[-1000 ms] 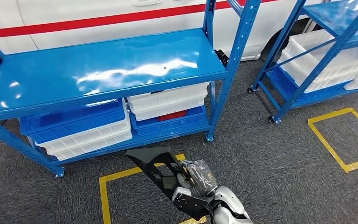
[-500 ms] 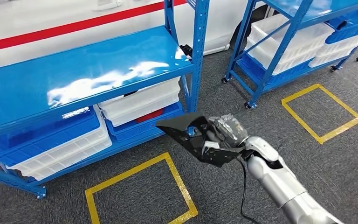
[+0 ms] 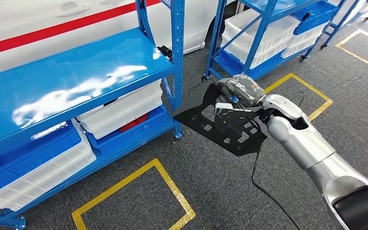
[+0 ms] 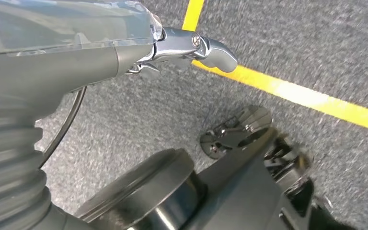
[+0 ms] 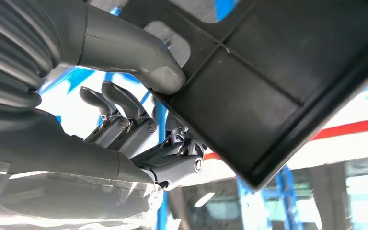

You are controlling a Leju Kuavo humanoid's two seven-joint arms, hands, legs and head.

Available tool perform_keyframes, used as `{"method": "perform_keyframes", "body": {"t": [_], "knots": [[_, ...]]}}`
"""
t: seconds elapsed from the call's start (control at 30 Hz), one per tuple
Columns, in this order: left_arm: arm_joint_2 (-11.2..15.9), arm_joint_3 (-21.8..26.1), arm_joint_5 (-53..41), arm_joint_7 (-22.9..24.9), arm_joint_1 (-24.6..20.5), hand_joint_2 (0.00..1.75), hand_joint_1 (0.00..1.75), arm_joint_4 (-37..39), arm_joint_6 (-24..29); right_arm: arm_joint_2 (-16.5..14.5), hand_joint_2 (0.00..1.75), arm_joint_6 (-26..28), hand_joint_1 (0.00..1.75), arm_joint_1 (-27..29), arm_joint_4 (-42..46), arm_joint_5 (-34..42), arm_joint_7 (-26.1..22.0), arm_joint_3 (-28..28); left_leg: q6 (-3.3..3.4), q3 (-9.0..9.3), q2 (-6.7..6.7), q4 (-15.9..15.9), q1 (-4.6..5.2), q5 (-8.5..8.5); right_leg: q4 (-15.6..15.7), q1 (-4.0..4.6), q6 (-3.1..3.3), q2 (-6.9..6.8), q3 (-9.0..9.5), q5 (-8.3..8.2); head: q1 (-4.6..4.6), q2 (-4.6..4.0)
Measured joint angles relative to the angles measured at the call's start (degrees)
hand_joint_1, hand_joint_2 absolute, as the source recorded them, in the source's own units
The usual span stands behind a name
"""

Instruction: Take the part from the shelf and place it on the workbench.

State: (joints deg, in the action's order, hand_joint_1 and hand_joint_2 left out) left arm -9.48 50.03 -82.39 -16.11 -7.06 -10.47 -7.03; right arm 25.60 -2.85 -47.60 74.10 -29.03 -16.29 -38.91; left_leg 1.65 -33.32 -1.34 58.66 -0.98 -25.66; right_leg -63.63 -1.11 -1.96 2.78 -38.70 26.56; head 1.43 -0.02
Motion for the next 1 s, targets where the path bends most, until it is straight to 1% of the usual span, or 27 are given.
{"method": "perform_keyframes", "body": {"t": [0.03,0.07,0.1,0.13,0.17,0.2,0.27,0.3,0.33,0.4,0.43,0.47,0.5,0.53,0.57,0.6,0.63,0.67,0.7,0.73,0.77,0.8,0.83,0.87,0.9,0.93,1.0], "knots": [[0.0,0.0,0.0,0.0,0.2,1.75,0.00,0.0,0.1,0.5,1.75,-0.1,1.75,-1.1,0.2,0.3,0.2,-0.7,0.15,0.01,0.70,0.0,0.08,-0.02,-3.6,0.08,-0.17,-1.49,-1.76,1.72,-0.01,0.00],[0.0,0.0,0.0,-0.1,0.4,1.75,0.00,0.0,0.1,0.8,1.75,-0.3,1.75,-2.0,0.4,0.5,0.4,-1.4,0.24,0.02,1.46,0.0,0.13,-0.08,-7.4,0.03,-0.33,-2.13,-3.70,3.27,-0.01,0.00],[0.0,0.0,0.0,-0.1,0.5,1.75,0.00,0.0,0.2,1.1,1.75,-0.4,1.75,-2.4,0.6,0.6,0.6,-2.0,0.29,0.06,2.20,0.0,0.17,-0.16,-10.3,-0.05,-0.45,-2.36,-5.13,4.01,0.00,0.00],[0.0,0.0,0.0,-0.1,0.5,1.75,0.00,0.0,0.3,1.4,1.75,-0.5,1.75,-2.6,0.8,0.7,0.7,-2.6,0.30,0.12,2.87,0.0,0.18,-0.25,-11.2,-0.11,-0.50,-2.49,-5.64,3.75,-0.01,0.00],[0.0,0.0,0.0,-0.1,0.5,1.75,0.00,0.0,0.3,1.7,1.75,-0.6,1.75,-2.8,0.9,0.7,0.8,-3.1,0.24,0.24,3.51,0.0,0.20,-0.38,-9.8,-0.14,-0.46,-2.72,-4.95,2.42,-0.01,0.00],[0.0,0.0,0.0,-0.1,0.5,1.75,0.00,0.0,0.3,1.9,1.75,-0.6,1.75,-3.0,1.0,0.8,0.9,-3.5,0.15,0.42,4.11,0.0,0.23,-0.52,-6.5,-0.12,-0.32,-3.21,-3.24,0.46,0.00,0.00],[0.0,0.0,0.0,-0.1,0.5,1.75,0.00,0.0,0.4,2.2,1.75,-0.6,1.75,-3.9,1.3,1.0,1.1,-4.4,-0.20,0.74,5.26,0.1,0.50,-0.90,1.4,0.40,0.32,-5.50,0.66,-2.51,0.00,0.00],[0.0,0.0,0.0,-0.1,0.5,1.75,0.00,0.0,0.4,2.3,1.75,-0.5,1.75,-4.4,1.5,1.1,1.4,-4.7,-0.44,0.84,5.80,0.1,0.70,-1.06,3.6,0.71,0.69,-6.25,1.71,-3.06,0.00,0.00],[0.0,0.0,0.0,-0.1,0.5,1.75,0.00,0.0,0.4,2.4,1.75,-0.5,1.75,-4.9,1.7,1.2,1.7,-5.1,-0.72,0.94,6.35,0.0,0.87,-1.21,4.6,1.00,1.01,-6.58,2.08,-3.06,0.00,0.00],[0.0,0.0,0.0,-0.2,0.5,1.75,0.00,0.0,0.4,2.7,1.75,-0.6,1.75,-5.6,2.0,1.5,2.3,-5.7,-1.31,1.16,7.44,-0.1,1.01,-1.53,4.9,1.02,1.60,-5.30,2.03,-3.16,0.01,0.00],[0.0,0.0,0.0,-0.2,0.5,1.75,0.00,0.0,0.4,2.9,1.75,-0.7,1.75,-5.9,2.2,1.8,2.6,-6.0,-1.61,1.17,7.12,0.2,0.95,-2.00,5.2,0.89,1.88,-4.67,2.12,-3.27,0.01,0.00],[0.1,0.0,0.0,-0.2,0.4,1.75,0.00,0.0,0.4,3.1,1.75,-0.8,1.75,-6.4,2.3,2.3,3.0,-6.3,-1.83,0.79,6.20,1.4,0.85,-2.96,5.4,0.71,2.24,-4.09,2.22,-3.40,0.01,0.00],[0.1,0.0,0.0,-0.3,0.5,1.75,0.00,0.0,0.3,3.2,1.75,-0.8,1.75,-7.0,2.5,2.9,3.5,-6.7,-2.01,-0.21,4.86,3.9,0.75,-4.48,5.6,0.52,2.55,-3.50,2.32,-3.53,0.01,0.00],[0.1,0.0,0.0,-0.3,0.5,1.75,0.00,0.0,0.3,3.2,1.75,-0.9,1.75,-7.7,2.7,3.6,3.8,-7.1,-2.11,-1.71,3.34,7.4,0.62,-6.31,5.6,0.50,2.73,-2.88,2.34,-3.56,0.01,0.00],[0.1,0.0,0.0,-0.3,0.6,1.75,0.00,0.0,0.2,3.3,1.75,-0.9,1.75,-8.3,2.9,4.3,4.2,-7.5,-2.18,-3.59,2.47,11.5,0.57,-8.05,5.6,0.49,2.85,-2.21,2.33,-3.58,0.01,0.00],[0.1,0.0,0.0,-0.3,0.7,1.75,0.00,0.0,0.1,3.5,1.75,-1.0,1.75,-8.6,3.0,4.9,4.5,-7.9,-2.25,-5.27,2.05,14.9,0.56,-9.09,5.5,0.50,2.88,-1.46,2.35,-3.58,0.01,0.00],[0.1,0.0,0.0,-0.3,0.6,1.75,0.00,0.0,0.0,3.7,1.75,-1.0,1.75,-8.8,3.2,5.4,4.6,-8.3,-2.28,-6.22,1.87,16.5,0.55,-9.04,5.5,0.51,2.87,-0.68,2.40,-3.57,0.01,0.00],[0.1,0.0,0.0,-0.3,0.6,1.75,0.00,0.0,-0.1,4.1,1.75,-1.1,1.75,-9.0,3.4,5.9,4.8,-8.6,-2.26,-6.24,1.77,16.0,0.52,-7.88,5.4,0.51,2.83,0.08,2.46,-3.54,0.01,0.00],[0.1,0.0,0.0,-0.3,0.5,1.75,0.00,0.0,-0.1,4.5,1.75,-1.1,1.75,-9.1,3.6,6.3,4.8,-8.9,-2.17,-5.27,1.44,13.3,0.45,-5.79,5.3,0.48,2.74,0.82,2.51,-3.48,0.01,0.00],[0.1,0.0,0.1,-0.2,0.5,1.75,0.00,0.0,-0.2,5.0,1.75,-1.0,1.75,-9.3,3.8,6.7,4.8,-9.2,-2.03,-3.77,0.51,9.4,0.34,-3.41,5.1,0.42,2.59,1.54,2.50,-3.39,0.01,0.00],[0.2,0.0,0.1,-0.2,0.6,1.75,0.00,0.0,-0.2,5.4,1.75,-1.0,1.75,-9.5,4.0,7.0,4.8,-9.5,-1.91,-2.26,-0.83,5.6,0.15,-1.71,4.9,0.44,2.36,2.23,2.35,-3.28,0.01,0.00],[0.2,0.0,0.1,-0.2,0.6,1.75,0.00,0.0,-0.2,5.8,1.75,-0.9,1.75,-9.9,4.2,7.3,4.9,-9.8,-1.80,-1.17,-1.94,2.9,0.00,-0.70,4.6,0.38,2.04,2.90,2.08,-3.28,0.01,0.00],[0.3,0.0,0.2,-0.2,0.7,1.75,0.00,0.0,-0.2,6.1,1.75,-0.9,1.75,-10.2,4.2,7.5,4.9,-10.0,-1.68,-0.63,-2.66,1.5,-0.04,-0.44,4.5,0.31,1.67,3.59,1.77,-3.37,0.01,0.00],[0.3,0.0,0.2,-0.1,0.7,1.75,0.00,0.0,-0.2,6.5,1.75,-0.9,1.75,-10.4,4.3,7.5,4.9,-10.2,-1.50,-0.46,-2.61,1.1,0.04,-0.61,4.5,0.18,1.23,4.28,1.49,-3.57,0.00,0.00],[0.3,0.0,0.2,-0.1,0.7,1.75,0.00,0.0,-0.2,6.8,1.75,-0.9,1.75,-10.5,4.3,7.6,4.9,-10.4,-1.16,-0.41,-1.95,0.9,0.11,-0.51,4.7,0.01,0.75,4.96,1.31,-3.81,0.01,0.00],[0.3,0.0,0.2,-0.1,0.6,1.75,0.00,0.0,-0.2,7.2,1.75,-0.9,1.75,-10.5,4.4,7.6,4.9,-10.5,-0.73,-0.28,-1.28,0.6,0.15,-0.30,4.7,-0.07,0.40,4.69,1.17,-3.81,-0.01,0.00],[0.2,0.0,0.2,-0.2,0.4,1.75,0.00,0.0,-0.2,7.8,1.75,-0.9,1.75,-10.8,4.6,7.6,4.9,-10.6,0.07,-0.01,0.02,-0.1,0.13,0.12,2.1,0.06,-0.16,1.69,-0.10,-2.21,-0.02,0.00]]}}
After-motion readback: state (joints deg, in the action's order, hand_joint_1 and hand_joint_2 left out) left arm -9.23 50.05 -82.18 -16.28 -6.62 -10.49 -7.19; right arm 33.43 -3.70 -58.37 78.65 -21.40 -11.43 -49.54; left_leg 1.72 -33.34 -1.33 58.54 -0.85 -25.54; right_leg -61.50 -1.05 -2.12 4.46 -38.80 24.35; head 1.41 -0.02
